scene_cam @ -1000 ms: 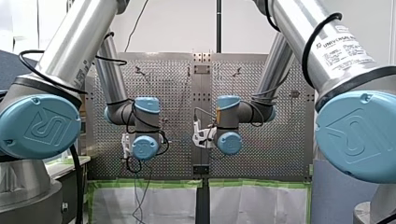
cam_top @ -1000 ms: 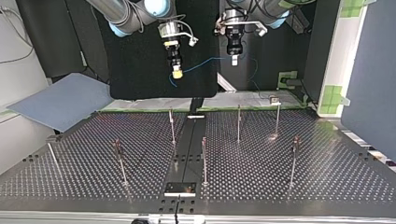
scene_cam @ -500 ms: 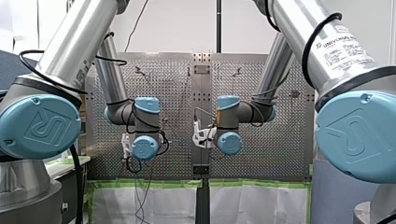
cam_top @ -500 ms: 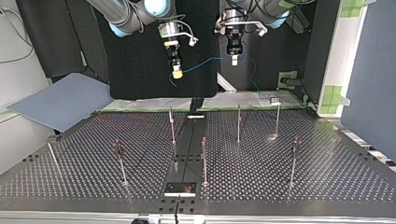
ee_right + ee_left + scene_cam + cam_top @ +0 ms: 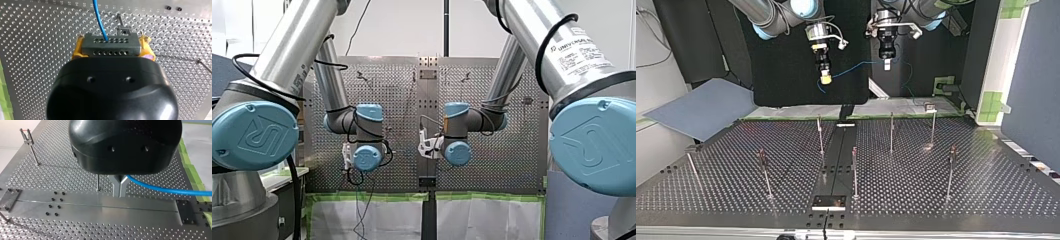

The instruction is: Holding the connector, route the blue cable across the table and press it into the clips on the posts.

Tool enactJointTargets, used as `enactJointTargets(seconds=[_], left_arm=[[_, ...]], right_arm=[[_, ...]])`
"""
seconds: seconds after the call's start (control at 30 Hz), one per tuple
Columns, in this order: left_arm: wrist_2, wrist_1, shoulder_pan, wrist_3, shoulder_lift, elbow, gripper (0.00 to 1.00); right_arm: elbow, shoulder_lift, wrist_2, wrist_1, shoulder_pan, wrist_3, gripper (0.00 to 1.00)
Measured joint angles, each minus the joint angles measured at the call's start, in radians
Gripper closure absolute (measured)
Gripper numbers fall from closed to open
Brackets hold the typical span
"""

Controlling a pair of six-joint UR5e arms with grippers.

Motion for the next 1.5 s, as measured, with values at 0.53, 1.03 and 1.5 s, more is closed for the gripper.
enactJointTargets(seconds=[0.53, 1.03, 1.5], left_arm=[[0.0, -0.018, 0.005, -0.005, 0.021, -0.001, 0.99], [0.0, -0.034, 0.006, -0.006, 0.037, -0.002, 0.99], [0.0, -0.034, 0.006, -0.006, 0.037, -0.002, 0.99]], right_arm=[[0.0, 0.0, 0.0, 0.003, 0.0, 0.0, 1.0], [0.0, 0.0, 0.0, 0.005, 0.0, 0.0, 1.0], [-0.007, 0.032, 0.046, 0.051, 0.024, -0.037, 1.0]])
